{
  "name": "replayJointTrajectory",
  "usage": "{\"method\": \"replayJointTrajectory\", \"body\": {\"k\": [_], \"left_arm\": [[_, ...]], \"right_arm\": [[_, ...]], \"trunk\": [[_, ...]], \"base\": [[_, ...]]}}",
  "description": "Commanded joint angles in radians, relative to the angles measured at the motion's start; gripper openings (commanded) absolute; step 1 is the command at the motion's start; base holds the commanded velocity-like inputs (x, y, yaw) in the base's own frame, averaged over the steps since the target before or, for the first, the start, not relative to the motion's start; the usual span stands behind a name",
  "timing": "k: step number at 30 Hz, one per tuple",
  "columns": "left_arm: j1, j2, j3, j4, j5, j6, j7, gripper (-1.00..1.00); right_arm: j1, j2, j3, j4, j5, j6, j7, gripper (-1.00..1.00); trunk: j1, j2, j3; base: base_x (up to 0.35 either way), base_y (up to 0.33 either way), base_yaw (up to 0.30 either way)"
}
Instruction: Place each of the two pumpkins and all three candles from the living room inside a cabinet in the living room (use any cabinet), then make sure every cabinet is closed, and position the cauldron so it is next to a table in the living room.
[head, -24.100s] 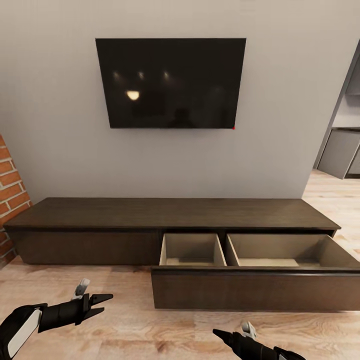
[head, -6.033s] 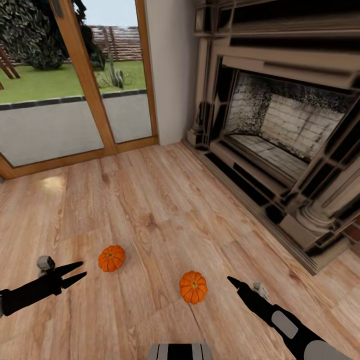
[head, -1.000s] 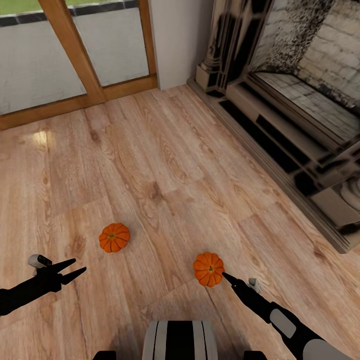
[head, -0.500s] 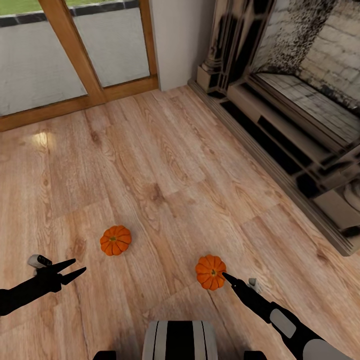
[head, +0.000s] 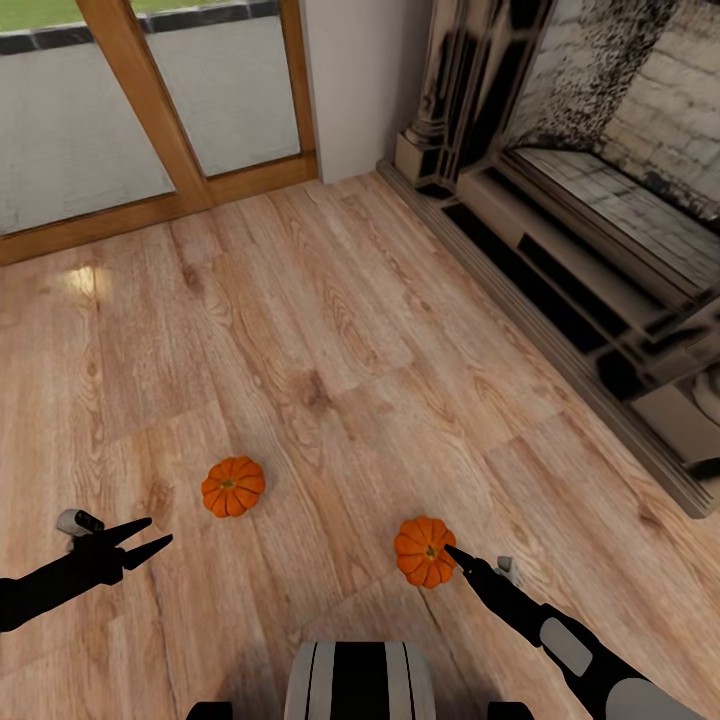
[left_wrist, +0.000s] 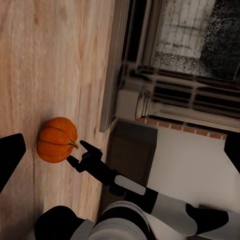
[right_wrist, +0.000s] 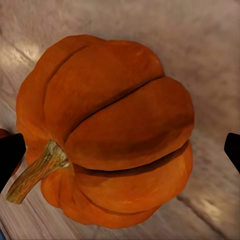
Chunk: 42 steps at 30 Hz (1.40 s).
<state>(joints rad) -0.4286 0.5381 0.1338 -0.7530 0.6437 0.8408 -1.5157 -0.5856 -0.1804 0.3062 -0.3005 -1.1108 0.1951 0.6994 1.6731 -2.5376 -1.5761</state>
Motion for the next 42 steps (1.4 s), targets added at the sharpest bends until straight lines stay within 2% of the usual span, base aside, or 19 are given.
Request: {"method": "replayJointTrajectory", "body": {"k": [1, 5, 10, 14, 38, 42], "left_arm": [[0.0, 0.0, 0.0, 0.0, 0.002, 0.011, -0.003, 1.0], [0.0, 0.0, 0.001, 0.001, 0.005, 0.011, -0.003, 1.0], [0.0, 0.0, 0.001, 0.001, 0.005, 0.011, -0.003, 1.0], [0.0, 0.0, 0.001, 0.001, 0.005, 0.011, -0.004, 1.0], [0.0, 0.0, 0.001, 0.001, 0.007, 0.011, -0.005, 1.0], [0.001, 0.0, 0.001, 0.001, 0.007, 0.011, -0.005, 1.0]], "right_arm": [[0.0, -0.001, 0.004, 0.0, -0.011, 0.008, 0.002, 1.0], [0.0, -0.001, 0.004, 0.0, -0.011, 0.007, 0.002, 1.0], [0.0, -0.001, 0.004, 0.0, -0.011, 0.008, 0.002, 1.0], [0.0, -0.001, 0.004, 0.0, -0.011, 0.008, 0.002, 1.0], [0.0, -0.001, 0.004, 0.0, -0.011, 0.008, 0.002, 1.0], [0.0, -0.001, 0.004, 0.0, -0.011, 0.008, 0.002, 1.0]], "trunk": [[0.0, 0.0, -0.001], [0.001, -0.001, -0.012], [0.001, -0.001, -0.012], [0.003, -0.002, -0.028], [0.003, -0.002, -0.028], [0.004, -0.002, -0.035]], "base": [[0.0, 0.0, 0.0], [0.0, 0.0, 0.0], [0.0, 0.0, 0.0], [0.0, 0.0, 0.0], [0.0, 0.02, 0.0], [0.0, 0.0, 0.0]]}}
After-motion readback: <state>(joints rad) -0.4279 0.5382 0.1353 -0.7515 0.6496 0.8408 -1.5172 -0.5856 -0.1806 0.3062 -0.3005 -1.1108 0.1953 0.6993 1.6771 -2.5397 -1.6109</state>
